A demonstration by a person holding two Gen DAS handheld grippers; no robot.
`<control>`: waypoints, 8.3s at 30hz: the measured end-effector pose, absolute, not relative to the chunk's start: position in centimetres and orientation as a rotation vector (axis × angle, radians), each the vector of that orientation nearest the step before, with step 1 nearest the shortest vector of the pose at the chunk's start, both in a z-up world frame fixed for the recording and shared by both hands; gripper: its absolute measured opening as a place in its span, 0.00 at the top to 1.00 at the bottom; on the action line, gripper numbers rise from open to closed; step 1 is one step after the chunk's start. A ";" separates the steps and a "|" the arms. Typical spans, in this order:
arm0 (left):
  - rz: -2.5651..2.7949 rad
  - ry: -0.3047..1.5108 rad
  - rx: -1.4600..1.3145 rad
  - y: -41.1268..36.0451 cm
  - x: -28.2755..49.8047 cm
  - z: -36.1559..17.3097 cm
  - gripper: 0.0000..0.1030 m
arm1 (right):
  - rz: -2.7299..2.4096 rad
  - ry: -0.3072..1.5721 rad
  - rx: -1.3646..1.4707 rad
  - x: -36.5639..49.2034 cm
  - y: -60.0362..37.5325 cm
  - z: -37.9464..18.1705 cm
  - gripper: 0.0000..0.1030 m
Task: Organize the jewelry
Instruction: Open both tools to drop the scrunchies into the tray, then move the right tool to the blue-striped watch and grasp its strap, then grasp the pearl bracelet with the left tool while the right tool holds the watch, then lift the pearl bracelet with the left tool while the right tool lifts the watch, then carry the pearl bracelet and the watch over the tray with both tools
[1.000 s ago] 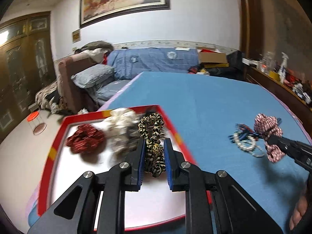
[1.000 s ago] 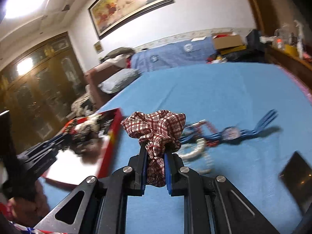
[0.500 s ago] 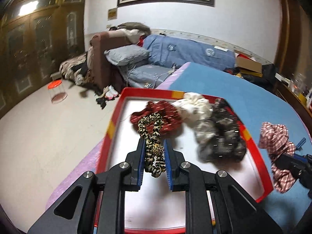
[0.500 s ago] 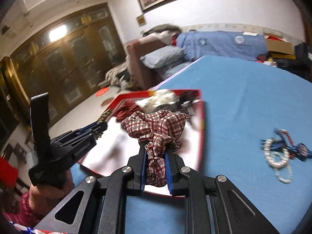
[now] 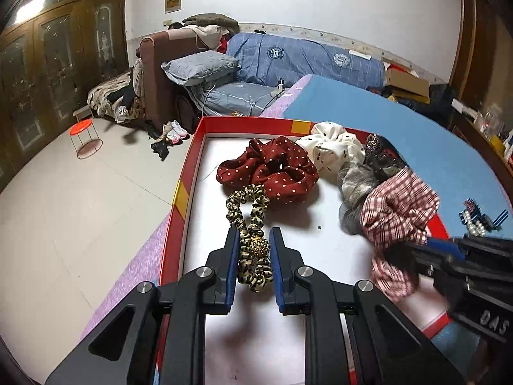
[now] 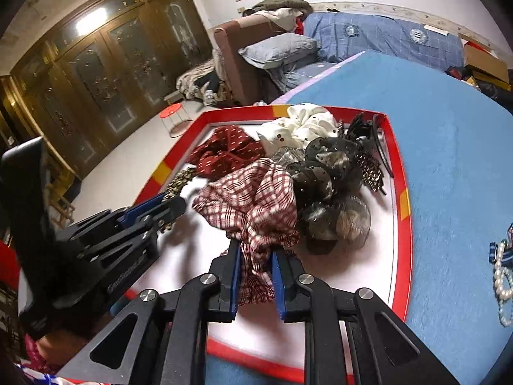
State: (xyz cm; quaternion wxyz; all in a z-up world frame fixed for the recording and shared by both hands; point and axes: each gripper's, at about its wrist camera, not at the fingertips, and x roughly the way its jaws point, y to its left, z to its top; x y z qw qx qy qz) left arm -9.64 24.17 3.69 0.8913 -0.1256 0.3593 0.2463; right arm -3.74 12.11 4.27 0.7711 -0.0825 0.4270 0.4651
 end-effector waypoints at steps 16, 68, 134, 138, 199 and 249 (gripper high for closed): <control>0.439 0.725 -0.274 23.9 -9.8 3.8 0.75 | 0.988 0.889 -0.211 -3.9 12.6 3.9 0.53; 0.098 0.722 -0.061 6.4 -2.9 8.2 0.58 | 0.541 0.943 0.366 13.7 -19.2 4.5 0.45; 0.031 0.919 0.046 -4.0 13.5 1.2 0.92 | 0.415 1.056 0.149 13.4 -19.1 2.0 0.53; 0.025 0.809 -0.006 -2.8 10.3 3.4 0.92 | 0.431 1.034 0.177 13.1 -19.2 2.3 0.53; 0.146 0.556 0.020 -1.7 6.6 7.6 0.92 | 0.685 0.834 0.324 9.4 -18.4 7.1 0.53; 0.442 0.463 -0.118 11.8 -9.0 10.3 0.91 | 0.959 0.850 0.106 -1.0 -1.4 10.0 0.52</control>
